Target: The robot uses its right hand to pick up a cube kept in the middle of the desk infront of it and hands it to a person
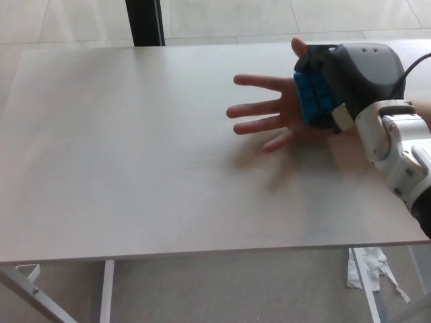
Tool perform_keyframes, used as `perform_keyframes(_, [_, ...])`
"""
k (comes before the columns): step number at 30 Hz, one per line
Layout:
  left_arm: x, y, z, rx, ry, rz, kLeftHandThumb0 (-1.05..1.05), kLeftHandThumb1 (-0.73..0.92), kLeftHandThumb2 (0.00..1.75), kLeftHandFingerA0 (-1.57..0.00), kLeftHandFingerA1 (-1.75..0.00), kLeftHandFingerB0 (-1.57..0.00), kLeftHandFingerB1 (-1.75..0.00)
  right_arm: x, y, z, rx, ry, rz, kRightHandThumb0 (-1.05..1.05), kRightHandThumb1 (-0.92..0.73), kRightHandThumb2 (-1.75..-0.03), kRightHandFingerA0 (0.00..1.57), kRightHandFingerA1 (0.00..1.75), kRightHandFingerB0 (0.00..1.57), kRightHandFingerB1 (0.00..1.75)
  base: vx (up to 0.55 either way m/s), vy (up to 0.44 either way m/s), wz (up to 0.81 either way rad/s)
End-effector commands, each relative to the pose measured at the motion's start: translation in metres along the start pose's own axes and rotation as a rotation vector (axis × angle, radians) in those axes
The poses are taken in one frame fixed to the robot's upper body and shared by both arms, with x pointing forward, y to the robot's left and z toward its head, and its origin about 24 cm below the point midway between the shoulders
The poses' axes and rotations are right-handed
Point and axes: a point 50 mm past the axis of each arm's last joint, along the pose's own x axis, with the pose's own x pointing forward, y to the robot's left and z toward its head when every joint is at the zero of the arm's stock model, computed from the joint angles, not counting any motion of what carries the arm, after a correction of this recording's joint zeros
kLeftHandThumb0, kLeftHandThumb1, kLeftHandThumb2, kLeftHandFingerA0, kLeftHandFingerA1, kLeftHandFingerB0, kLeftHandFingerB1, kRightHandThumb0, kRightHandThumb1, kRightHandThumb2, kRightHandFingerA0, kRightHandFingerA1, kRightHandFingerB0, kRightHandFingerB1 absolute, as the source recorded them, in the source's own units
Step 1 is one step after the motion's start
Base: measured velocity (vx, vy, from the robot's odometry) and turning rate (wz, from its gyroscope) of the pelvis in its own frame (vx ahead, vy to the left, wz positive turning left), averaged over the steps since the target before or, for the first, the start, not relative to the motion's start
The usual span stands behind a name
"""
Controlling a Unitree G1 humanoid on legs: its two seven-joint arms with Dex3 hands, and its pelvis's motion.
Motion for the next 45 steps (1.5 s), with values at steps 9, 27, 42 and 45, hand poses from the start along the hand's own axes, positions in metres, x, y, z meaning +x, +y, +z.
perform_keyframes(9, [-0.001,0.002,0.001,0.037,-0.018,0.013,-0.72,0.75,0.63,-0.68,-0.54,-0.57,-0.43,0.004,0.003,0.006,-0.105,0.016,0.012,-0.45,-0.65,-0.6,0.63,0.75,0.55,0.41,0.0,0.0,0.0])
perform_keyframes(27, [-0.001,0.004,-0.001,-0.005,-0.01,0.015,-0.71,0.75,0.63,-0.69,-0.55,-0.57,-0.43,0.005,-0.005,-0.005,-0.218,0.129,0.258,-0.8,-0.47,-0.86,0.0,0.22,0.0,0.14,0.0,0.0,0.0])
perform_keyframes(42, [-0.005,0.009,-0.009,-0.02,0.007,0.027,-0.69,0.76,0.63,-0.68,-0.56,-0.57,-0.43,-0.071,-0.172,-0.034,0.099,-0.072,-0.139,-0.9,-0.51,-0.87,0.0,0.1,0.01,0.07,0.0,0.0,0.0])
perform_keyframes(45, [-0.006,0.01,-0.014,-0.028,0.019,0.033,-0.68,0.75,0.63,-0.67,-0.55,-0.57,-0.43,-0.102,-0.199,-0.038,0.19,-0.093,-0.204,-0.81,-0.41,-0.74,0.0,0.0,0.02,0.18,0.0,0.0,0.0])
